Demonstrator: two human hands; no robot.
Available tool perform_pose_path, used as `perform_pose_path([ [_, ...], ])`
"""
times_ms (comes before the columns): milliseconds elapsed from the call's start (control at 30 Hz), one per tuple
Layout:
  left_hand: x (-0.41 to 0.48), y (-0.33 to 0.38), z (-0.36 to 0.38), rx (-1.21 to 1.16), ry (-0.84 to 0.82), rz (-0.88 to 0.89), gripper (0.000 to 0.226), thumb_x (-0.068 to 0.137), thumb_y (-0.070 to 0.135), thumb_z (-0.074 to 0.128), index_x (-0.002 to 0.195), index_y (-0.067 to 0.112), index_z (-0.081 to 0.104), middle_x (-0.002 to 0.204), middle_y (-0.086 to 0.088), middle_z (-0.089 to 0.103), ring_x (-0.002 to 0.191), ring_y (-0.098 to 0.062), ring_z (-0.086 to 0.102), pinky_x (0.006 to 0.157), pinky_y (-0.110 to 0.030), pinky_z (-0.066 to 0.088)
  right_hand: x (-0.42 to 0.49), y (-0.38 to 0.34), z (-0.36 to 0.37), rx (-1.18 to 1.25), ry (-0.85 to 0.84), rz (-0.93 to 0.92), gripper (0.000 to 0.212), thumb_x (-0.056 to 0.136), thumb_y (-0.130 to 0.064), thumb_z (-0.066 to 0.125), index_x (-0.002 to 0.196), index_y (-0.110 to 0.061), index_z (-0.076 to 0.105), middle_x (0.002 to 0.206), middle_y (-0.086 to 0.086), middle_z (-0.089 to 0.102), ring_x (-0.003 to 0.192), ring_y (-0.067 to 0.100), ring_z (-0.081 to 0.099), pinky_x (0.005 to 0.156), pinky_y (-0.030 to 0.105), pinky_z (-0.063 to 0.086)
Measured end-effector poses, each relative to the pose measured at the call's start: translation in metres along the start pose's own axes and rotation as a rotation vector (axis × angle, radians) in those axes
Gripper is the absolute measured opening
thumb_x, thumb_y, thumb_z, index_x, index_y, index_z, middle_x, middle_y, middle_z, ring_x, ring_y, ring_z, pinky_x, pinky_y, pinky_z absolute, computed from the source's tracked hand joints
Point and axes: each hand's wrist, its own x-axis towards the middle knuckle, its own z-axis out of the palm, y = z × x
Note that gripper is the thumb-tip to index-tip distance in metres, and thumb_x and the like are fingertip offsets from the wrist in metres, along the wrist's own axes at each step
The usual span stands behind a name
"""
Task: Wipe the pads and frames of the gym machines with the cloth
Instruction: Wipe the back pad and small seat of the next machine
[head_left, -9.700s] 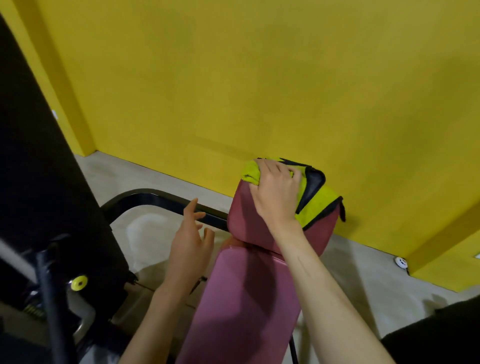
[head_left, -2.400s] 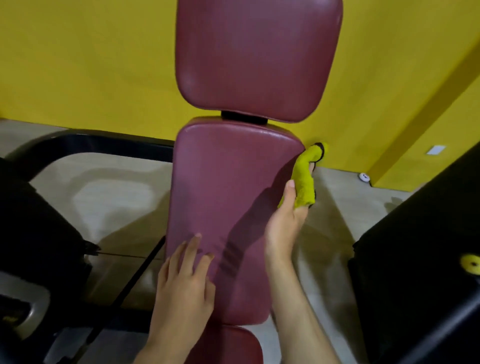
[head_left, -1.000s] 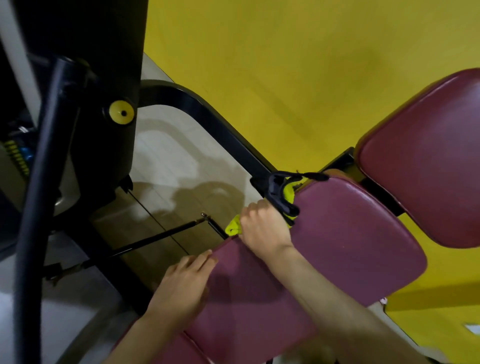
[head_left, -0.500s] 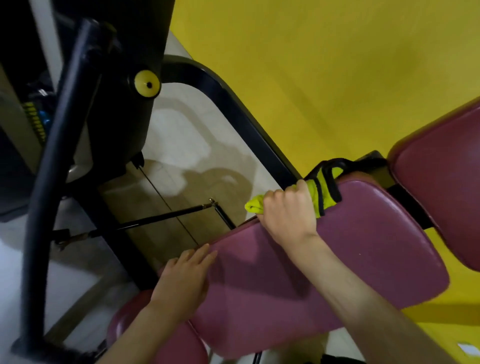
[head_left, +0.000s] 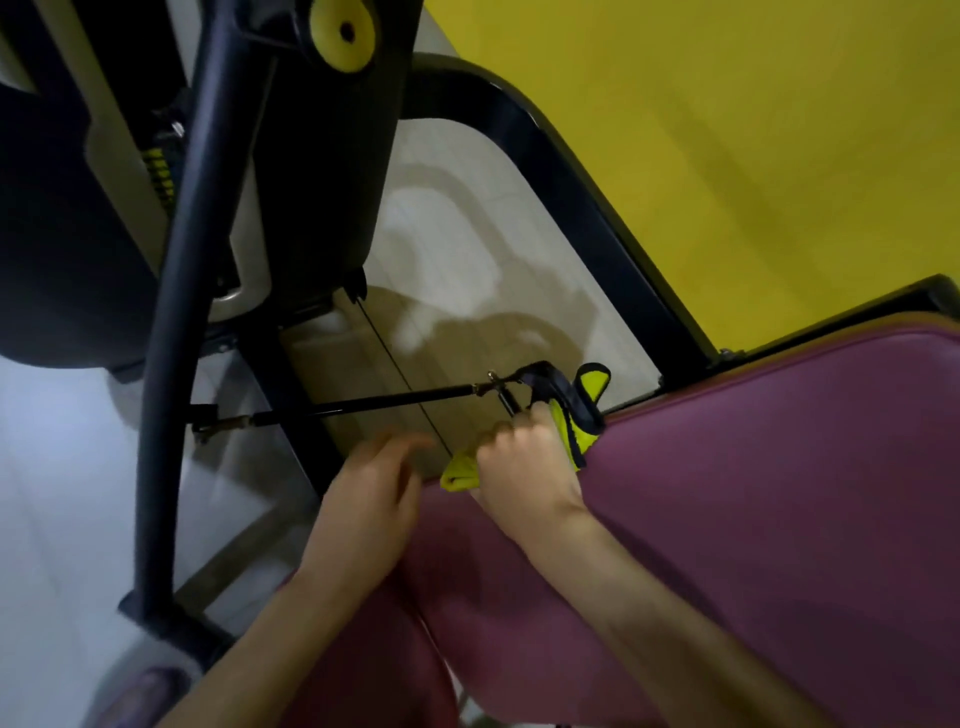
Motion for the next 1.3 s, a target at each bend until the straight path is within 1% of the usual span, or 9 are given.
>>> perform_pose_path([
  [67,0.024,0.033,-0.003,-0.233,0.087,-0.028,0.029,0.099,0.008,0.054,0.118,0.022,0.070,0.112,0.008,0.069,0.096,-0.003,0.063,0.082,-0.018,0.049,-0.011,0.005,-0.001,-0.002,0.054,-0.002,0.037,0.103,-0.040,0.045,0.121,-0.015,0.066,0.119,0.010,0.067,0.116,0.031,0.056,0.113,0.049,0.028],
  [300,0.075,0.086,0.025,-0.697,-0.429,-0.316,0.030,0.108,0.030,0.046,0.105,0.022,0.075,0.100,0.007,0.075,0.103,-0.009,0.067,0.087,-0.022,0.051,-0.066,0.042,-0.002,0.271,0.280,-0.111,0.039,0.087,-0.032,0.058,0.116,-0.013,0.075,0.126,0.011,0.068,0.136,0.028,0.050,0.128,0.045,0.013],
  [467,0.058,0.089,0.042,-0.615,-0.407,-0.370,0.043,0.106,0.050,0.042,0.094,0.028,0.076,0.092,0.015,0.077,0.096,-0.002,0.069,0.090,-0.022,0.047,-0.113,0.069,-0.006,0.312,0.451,-0.045,0.028,0.096,-0.034,0.065,0.116,-0.018,0.074,0.145,0.007,0.057,0.149,0.026,0.038,0.125,0.051,0.025],
  [567,0.046,0.101,0.048,-0.515,-0.401,-0.370,0.058,0.102,0.067,0.034,0.120,0.025,0.069,0.118,0.017,0.066,0.115,-0.003,0.052,0.121,-0.037,0.027,-0.135,0.084,-0.009,0.301,0.489,0.200,0.032,0.097,-0.033,0.062,0.125,-0.017,0.070,0.150,0.009,0.052,0.149,0.028,0.037,0.122,0.056,0.026],
  [633,0.039,0.110,0.054,-0.363,-0.349,-0.296,0.056,0.104,0.062,0.033,0.140,0.025,0.055,0.122,0.021,0.048,0.116,0.003,0.030,0.120,-0.035,0.013,-0.142,0.089,-0.009,0.270,0.456,0.322,0.043,0.097,-0.034,0.057,0.135,-0.017,0.065,0.158,0.011,0.044,0.152,0.029,0.032,0.124,0.055,0.021],
  [767,0.046,0.105,0.072,-0.251,-0.274,-0.209,0.096,0.080,0.092,0.018,0.146,0.031,0.052,0.140,0.006,0.062,0.139,-0.021,0.044,0.120,-0.041,0.023,-0.144,0.085,-0.004,0.218,0.376,0.348,0.058,0.098,-0.034,0.056,0.153,-0.019,0.048,0.167,0.012,0.029,0.158,0.029,0.017,0.127,0.056,0.012],
  [967,0.048,0.079,0.099,-0.457,-0.013,-0.187,0.065,0.090,0.080,0.035,0.093,0.023,0.067,0.084,0.008,0.070,0.085,-0.012,0.064,0.082,-0.044,0.051,-0.137,0.074,0.006,0.218,0.384,0.383,0.064,0.095,-0.035,0.052,0.157,-0.019,0.042,0.169,0.014,0.024,0.159,0.032,0.013,0.127,0.059,0.007],
  [1100,0.042,0.055,0.100,-0.526,0.071,-0.224,0.039,0.092,0.061,0.047,0.067,0.032,0.050,0.058,0.006,0.047,0.060,-0.016,0.043,0.063,-0.045,0.037,-0.137,0.075,0.007,0.183,0.362,0.372,0.069,0.094,-0.034,0.051,0.160,-0.020,0.037,0.169,0.015,0.020,0.159,0.034,0.009,0.126,0.061,0.006],
  [1300,0.050,0.049,0.097,-0.504,0.041,-0.351,0.072,0.087,0.082,0.044,0.067,0.012,0.049,0.062,-0.002,0.054,0.061,-0.018,0.052,0.066,-0.050,0.044,-0.132,0.070,0.003,0.236,0.363,0.388,0.078,0.088,-0.032,0.069,0.158,-0.017,0.040,0.168,0.015,0.026,0.158,0.038,0.008,0.124,0.066,0.001],
])
